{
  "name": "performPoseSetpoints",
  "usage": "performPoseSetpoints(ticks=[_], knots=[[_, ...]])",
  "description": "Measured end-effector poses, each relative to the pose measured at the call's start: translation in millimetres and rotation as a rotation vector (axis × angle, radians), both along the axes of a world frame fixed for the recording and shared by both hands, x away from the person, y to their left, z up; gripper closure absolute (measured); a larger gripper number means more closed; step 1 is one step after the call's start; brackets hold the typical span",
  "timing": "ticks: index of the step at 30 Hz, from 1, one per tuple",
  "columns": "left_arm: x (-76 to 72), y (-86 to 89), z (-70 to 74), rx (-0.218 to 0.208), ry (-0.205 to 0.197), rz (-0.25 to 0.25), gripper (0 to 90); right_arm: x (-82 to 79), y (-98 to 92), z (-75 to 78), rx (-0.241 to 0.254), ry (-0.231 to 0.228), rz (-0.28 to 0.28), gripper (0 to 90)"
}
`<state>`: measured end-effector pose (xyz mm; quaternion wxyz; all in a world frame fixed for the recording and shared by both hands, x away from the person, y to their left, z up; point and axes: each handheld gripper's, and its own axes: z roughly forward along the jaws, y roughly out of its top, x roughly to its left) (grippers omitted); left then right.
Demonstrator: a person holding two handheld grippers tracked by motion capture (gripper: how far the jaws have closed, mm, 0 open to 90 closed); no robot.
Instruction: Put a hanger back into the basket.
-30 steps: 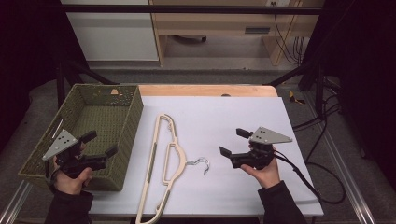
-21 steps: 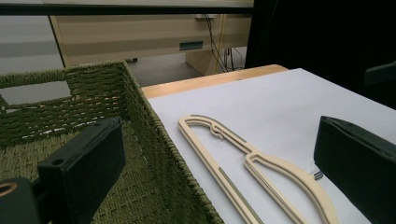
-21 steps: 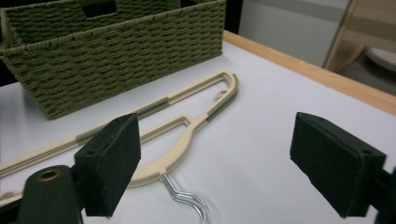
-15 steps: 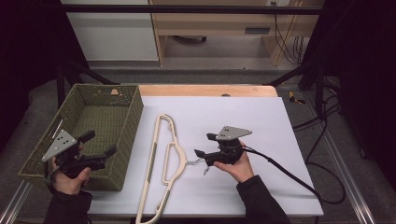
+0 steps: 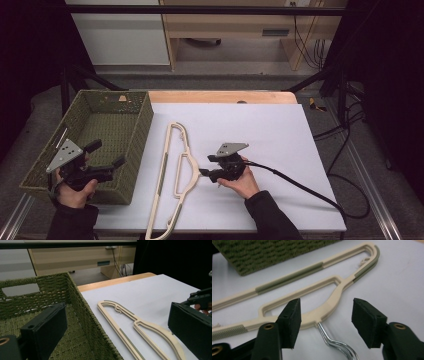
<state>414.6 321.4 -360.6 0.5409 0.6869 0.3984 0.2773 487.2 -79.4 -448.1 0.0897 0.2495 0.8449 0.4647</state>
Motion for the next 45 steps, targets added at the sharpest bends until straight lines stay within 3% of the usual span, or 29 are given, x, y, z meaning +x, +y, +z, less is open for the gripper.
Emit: performPoseSetpoints(ticks=[8,25,38,45], knots=[[0.4,-2.2,-0.9,0.014,0.004,-0.008,2.7,5.2,8.0,-24.9,-0.079,0.056,0.042,59.9],[1.5,-3.2,-1.9,0.016,0.009,-0.009,3.3,9.4,7.1,-29.2,-0.102,0.059,0.093,82.9],[0.1,-5.9,-0.8,0.025,0.005,-0.015,3.6,4.2,4.7,-26.4,-0.108,0.114,0.189,87.3],[-2.4,-10.5,2.1,0.027,-0.002,-0.026,3.7,2.2,7.7,-33.5,-0.109,0.110,0.172,83.4]])
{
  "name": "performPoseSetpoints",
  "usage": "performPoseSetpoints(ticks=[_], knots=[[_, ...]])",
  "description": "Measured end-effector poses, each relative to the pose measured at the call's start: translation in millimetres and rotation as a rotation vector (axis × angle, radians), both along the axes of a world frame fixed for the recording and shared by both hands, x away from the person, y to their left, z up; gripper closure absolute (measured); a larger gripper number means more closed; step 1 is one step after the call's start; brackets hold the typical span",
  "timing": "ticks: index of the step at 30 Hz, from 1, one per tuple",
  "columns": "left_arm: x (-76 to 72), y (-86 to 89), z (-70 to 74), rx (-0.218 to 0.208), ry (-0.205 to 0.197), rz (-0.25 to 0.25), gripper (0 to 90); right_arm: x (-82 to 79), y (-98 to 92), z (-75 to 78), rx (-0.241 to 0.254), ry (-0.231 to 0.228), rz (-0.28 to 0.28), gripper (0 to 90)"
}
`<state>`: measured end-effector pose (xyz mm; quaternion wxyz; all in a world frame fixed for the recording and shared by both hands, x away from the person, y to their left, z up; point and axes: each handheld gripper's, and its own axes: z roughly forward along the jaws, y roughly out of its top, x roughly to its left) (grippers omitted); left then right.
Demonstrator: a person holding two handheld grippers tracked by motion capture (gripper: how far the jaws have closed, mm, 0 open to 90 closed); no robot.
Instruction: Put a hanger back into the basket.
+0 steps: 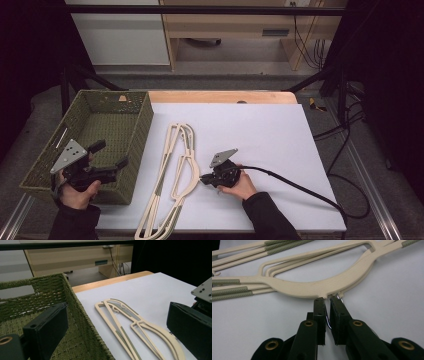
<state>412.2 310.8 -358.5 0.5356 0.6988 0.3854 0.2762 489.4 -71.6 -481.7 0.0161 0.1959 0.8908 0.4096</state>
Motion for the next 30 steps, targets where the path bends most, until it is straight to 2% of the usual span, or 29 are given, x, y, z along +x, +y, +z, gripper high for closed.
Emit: performPoseSetpoints(ticks=[6,15,17,21,24,30], knots=[[-3.5,-10.4,3.1,0.013,0.001,-0.026,3.7,-1.6,-0.3,1.0,0.013,0.001,0.047,88.7],[-10.2,-42.7,4.7,0.072,0.022,-0.084,4.1,-4.9,-3.4,13.4,0.013,-0.023,0.051,89.0],[-11.2,-53.8,2.4,0.085,0.039,-0.105,4.2,-5.8,-4.4,16.5,-0.001,-0.032,0.044,89.0],[-10.6,-73.2,-4.7,0.129,0.078,-0.134,4.6,-6.5,-6.1,23.5,0.012,-0.029,0.034,88.9],[-9.3,-90.0,-13.3,0.154,0.124,-0.165,5.2,-8.3,-7.5,30.3,0.011,-0.025,0.022,88.9],[-7.7,-117.9,-28.0,0.206,0.185,-0.224,8.1,-14.2,-4.5,42.8,-0.022,-0.039,0.017,89.0]])
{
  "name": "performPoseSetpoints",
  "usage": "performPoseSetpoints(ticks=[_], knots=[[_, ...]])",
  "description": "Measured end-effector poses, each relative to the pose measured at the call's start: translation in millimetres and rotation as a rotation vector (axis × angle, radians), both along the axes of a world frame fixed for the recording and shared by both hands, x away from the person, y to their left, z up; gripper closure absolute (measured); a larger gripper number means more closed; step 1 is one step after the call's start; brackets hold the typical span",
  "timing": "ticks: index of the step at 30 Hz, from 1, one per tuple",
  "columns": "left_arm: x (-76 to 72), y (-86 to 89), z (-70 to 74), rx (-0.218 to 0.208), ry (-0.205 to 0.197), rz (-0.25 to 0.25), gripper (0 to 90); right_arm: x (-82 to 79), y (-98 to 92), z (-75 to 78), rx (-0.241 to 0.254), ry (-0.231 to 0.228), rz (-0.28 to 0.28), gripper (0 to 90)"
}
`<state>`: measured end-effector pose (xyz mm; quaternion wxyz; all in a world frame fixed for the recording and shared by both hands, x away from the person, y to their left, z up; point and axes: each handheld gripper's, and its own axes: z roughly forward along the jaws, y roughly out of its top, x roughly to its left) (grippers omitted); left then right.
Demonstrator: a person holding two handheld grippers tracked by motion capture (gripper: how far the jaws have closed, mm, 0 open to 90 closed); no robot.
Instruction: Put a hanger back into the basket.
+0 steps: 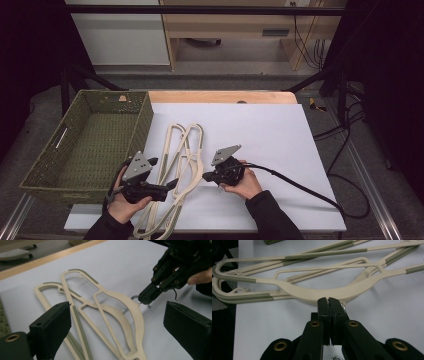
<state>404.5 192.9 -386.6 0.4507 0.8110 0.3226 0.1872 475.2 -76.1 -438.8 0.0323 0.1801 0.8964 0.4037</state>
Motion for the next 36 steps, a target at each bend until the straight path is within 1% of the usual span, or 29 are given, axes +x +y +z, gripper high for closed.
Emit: performPoseSetpoints(ticks=[3,4,5,6,7,9,11,12,14,15,17,18,19,20,22,23,24,27,29,31,33,36], knots=[[1.0,-12.3,-7.7,0.019,0.028,-0.022,10.9,-2.8,3.0,3.6,-0.009,0.004,-0.007,89.1],[1.7,-18.3,-11.9,0.033,0.047,-0.036,12.1,-2.7,2.9,3.9,-0.007,0.006,-0.002,89.0],[2.3,-23.6,-15.7,0.053,0.059,-0.046,13.6,-3.3,3.0,4.7,-0.007,0.009,-0.013,89.0],[3.0,-28.8,-19.4,0.074,0.069,-0.054,14.3,-2.8,2.5,5.3,-0.007,0.012,-0.007,89.0],[3.8,-33.7,-23.0,0.095,0.077,-0.061,15.6,-2.1,2.4,5.6,-0.003,0.000,-0.003,89.0],[5.9,-41.0,-29.2,0.109,0.094,-0.072,19.9,-2.9,2.0,7.1,0.000,0.013,-0.006,89.0],[8.6,-48.6,-35.3,0.137,0.124,-0.082,24.6,-3.4,1.9,8.6,-0.002,0.012,-0.012,89.0],[9.3,-51.3,-37.6,0.146,0.136,-0.083,26.4,-3.3,1.5,9.1,-0.002,0.007,-0.001,89.0],[10.4,-55.9,-41.9,0.165,0.153,-0.086,31.2,-4.7,2.8,10.1,-0.005,0.019,-0.015,89.0],[10.5,-58.5,-44.0,0.173,0.155,-0.085,33.3,-4.7,3.3,10.3,-0.004,0.014,-0.014,89.1],[10.8,-62.7,-47.3,0.202,0.154,-0.084,36.5,-5.1,4.0,11.0,-0.004,0.024,-0.016,89.0],[11.2,-65.3,-49.5,0.214,0.150,-0.077,38.0,-5.0,4.2,11.2,-0.005,0.021,-0.013,89.1],[11.7,-66.5,-50.7,0.218,0.146,-0.071,41.1,-5.3,4.1,11.7,-0.006,0.018,-0.015,89.0],[12.8,-68.0,-52.1,0.219,0.162,-0.073,43.4,-5.5,4.3,11.9,-0.005,0.018,-0.019,89.1],[14.2,-70.0,-55.3,0.226,0.173,-0.070,48.8,-5.9,4.2,12.8,-0.001,0.018,-0.018,89.1],[14.6,-70.6,-56.4,0.233,0.174,-0.066,51.6,-5.9,3.5,13.5,-0.006,0.013,-0.008,89.1],[15.3,-71.6,-58.0,0.240,0.177,-0.060,53.7,-6.7,4.2,13.8,0.001,0.017,-0.020,89.1],[16.2,-73.0,-59.8,0.256,0.195,-0.036,60.4,-6.8,4.4,14.7,0.002,0.007,-0.010,89.0],[15.9,-74.4,-60.6,0.256,0.204,-0.025,64.6,-7.3,4.6,15.0,-0.002,0.007,-0.010,89.0],[15.2,-75.8,-61.8,0.256,0.200,-0.015,68.1,-7.2,4.7,15.0,-0.002,0.007,-0.010,89.0],[13.6,-77.3,-61.1,0.262,0.209,-0.012,71.9,-7.6,5.0,15.0,-0.004,0.009,-0.014,89.0],[10.9,-79.6,-60.4,0.274,0.196,0.001,72.9,-8.1,5.2,15.2,-0.006,0.012,-0.016,88.8]])
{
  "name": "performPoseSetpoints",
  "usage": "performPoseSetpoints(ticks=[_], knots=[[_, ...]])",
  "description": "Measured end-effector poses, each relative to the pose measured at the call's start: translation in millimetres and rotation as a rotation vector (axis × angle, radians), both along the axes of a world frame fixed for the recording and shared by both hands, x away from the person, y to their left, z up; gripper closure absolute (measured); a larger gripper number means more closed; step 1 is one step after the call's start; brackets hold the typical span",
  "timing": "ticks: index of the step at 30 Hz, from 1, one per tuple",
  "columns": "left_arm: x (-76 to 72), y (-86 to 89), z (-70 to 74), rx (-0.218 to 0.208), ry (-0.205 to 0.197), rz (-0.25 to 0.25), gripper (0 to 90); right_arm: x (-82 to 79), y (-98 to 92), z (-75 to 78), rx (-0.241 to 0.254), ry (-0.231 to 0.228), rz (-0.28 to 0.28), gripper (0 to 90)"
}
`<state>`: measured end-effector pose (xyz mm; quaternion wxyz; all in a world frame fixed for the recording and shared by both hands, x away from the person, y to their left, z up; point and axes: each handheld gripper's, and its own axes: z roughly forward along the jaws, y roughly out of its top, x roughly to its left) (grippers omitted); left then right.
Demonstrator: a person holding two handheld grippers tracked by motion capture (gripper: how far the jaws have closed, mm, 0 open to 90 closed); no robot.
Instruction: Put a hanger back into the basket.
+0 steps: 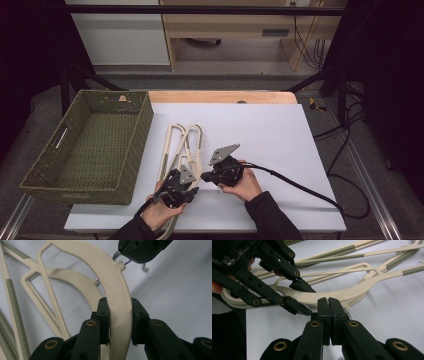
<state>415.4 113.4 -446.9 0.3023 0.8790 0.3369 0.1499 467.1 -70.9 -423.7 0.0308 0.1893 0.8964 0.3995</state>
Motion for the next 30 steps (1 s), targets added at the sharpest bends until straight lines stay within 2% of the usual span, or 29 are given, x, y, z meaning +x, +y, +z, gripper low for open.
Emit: performPoseSetpoints(ticks=[4,6,7,10,13,15,21,26,30], knots=[[-3.0,0.8,4.2,-0.011,-0.012,0.003,73.3,-2.0,-1.6,4.5,0.020,-0.014,0.003,88.0],[-4.5,0.9,6.0,-0.006,-0.008,0.003,73.6,-2.9,-5.2,10.0,0.048,-0.029,0.016,85.8],[-5.0,1.0,6.4,-0.003,-0.008,0.001,73.7,-4.9,-8.5,17.0,0.086,-0.040,0.007,82.9],[-7.1,1.0,8.3,0.000,-0.008,-0.001,73.7,-9.4,-17.3,31.8,0.137,-0.086,-0.017,78.4],[-9.9,3.1,13.1,-0.001,-0.018,0.006,74.1,-13.2,-31.2,46.1,0.171,-0.145,-0.072,71.6],[-11.8,6.8,18.7,-0.013,-0.020,0.013,74.4,-13.8,-44.0,53.2,0.214,-0.163,-0.123,67.4],[-15.3,18.9,33.4,-0.044,-0.026,0.033,75.9,-13.8,-82.9,63.9,0.290,-0.224,-0.283,49.4],[-16.8,29.8,44.7,-0.064,-0.033,0.060,77.6,-12.6,-100.9,62.8,0.316,-0.225,-0.344,42.8],[-17.8,40.5,53.6,-0.072,-0.049,0.092,79.3,-11.8,-105.7,61.3,0.320,-0.232,-0.360,40.1]])
